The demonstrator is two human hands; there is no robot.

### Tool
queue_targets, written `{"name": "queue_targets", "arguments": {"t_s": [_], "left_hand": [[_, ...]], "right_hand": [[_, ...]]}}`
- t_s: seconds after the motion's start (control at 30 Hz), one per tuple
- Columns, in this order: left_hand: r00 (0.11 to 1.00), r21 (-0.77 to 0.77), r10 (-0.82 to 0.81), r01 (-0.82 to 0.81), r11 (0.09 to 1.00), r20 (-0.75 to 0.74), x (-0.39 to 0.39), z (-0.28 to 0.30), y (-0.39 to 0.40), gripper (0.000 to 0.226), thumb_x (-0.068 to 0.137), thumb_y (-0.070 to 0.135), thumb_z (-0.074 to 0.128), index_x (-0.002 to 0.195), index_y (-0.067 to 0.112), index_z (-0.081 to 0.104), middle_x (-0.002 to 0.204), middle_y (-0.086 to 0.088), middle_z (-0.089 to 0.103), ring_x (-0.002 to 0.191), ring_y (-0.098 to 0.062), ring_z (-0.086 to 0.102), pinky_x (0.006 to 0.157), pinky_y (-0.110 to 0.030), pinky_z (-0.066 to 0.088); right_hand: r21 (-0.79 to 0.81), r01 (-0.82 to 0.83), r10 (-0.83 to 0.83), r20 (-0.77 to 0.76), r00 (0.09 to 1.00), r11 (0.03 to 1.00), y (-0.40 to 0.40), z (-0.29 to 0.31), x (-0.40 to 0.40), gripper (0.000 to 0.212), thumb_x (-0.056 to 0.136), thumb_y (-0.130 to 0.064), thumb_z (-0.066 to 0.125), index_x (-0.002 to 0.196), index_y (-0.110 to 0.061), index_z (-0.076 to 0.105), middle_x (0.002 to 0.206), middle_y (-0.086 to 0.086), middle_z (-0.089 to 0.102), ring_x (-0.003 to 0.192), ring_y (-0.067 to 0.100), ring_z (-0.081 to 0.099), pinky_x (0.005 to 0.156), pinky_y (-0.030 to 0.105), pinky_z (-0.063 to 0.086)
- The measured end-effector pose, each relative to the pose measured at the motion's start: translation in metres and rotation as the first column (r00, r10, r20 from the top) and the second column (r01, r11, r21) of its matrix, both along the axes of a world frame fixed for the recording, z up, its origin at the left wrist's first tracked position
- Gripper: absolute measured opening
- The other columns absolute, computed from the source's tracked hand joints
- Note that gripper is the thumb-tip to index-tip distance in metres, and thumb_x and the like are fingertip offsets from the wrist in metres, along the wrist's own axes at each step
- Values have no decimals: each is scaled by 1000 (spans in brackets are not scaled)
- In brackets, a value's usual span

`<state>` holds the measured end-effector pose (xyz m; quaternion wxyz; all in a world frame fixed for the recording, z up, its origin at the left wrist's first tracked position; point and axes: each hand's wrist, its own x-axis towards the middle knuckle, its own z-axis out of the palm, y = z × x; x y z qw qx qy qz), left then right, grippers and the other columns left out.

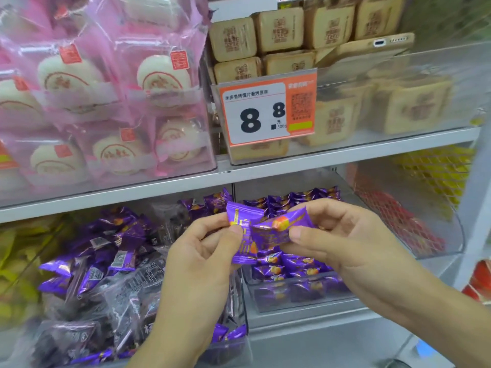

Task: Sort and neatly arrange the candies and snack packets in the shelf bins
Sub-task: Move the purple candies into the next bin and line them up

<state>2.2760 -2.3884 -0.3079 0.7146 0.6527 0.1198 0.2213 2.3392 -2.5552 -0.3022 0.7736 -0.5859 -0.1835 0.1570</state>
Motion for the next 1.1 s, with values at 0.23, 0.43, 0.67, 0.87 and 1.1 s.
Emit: {"name": "queue_targets", "arguments": {"t_s": [0.23,0.43,0.67,0.87,1.1], "left_hand": [[997,-91,-74,75,993,14,-1,-5,-6,27,80,12,64,106,5,61,93,-17,75,93,-32,73,91,-54,52],[978,-102,-210,211,972,19,0,-5,-15,31,73,13,65,103,5,67,90,-12,76,77,-18,71,71,-22,57],[975,-60,-224,224,973,10,3,-5,-22,25,80,28,74,102,15,76,100,-11,76,97,-30,71,95,-51,52],[965,97,-255,248,964,61,3,-3,-35,33,76,36,65,102,17,71,89,7,77,81,0,70,69,-10,50],[965,-33,-246,250,968,96,9,-8,-40,30,77,37,78,102,21,74,102,-4,76,92,-19,71,79,-33,57]], "right_hand": [[-42,-41,37,-78,996,998,-6,2,5,48,64,-5,84,109,-16,73,86,12,70,73,22,66,64,28,51],[-73,49,-48,26,999,996,-5,-3,4,54,53,-16,89,101,-3,67,80,14,71,66,21,66,60,22,54],[-81,87,-83,54,995,993,-6,-5,5,48,54,-23,83,94,-1,67,71,12,70,57,17,63,51,25,52],[-82,71,-65,75,995,994,-10,-8,6,46,56,-23,84,93,0,67,72,13,69,56,18,62,52,26,52],[-141,20,-6,97,995,990,-20,-8,11,56,59,-32,84,110,-14,68,99,5,74,77,17,69,60,23,54]]}}
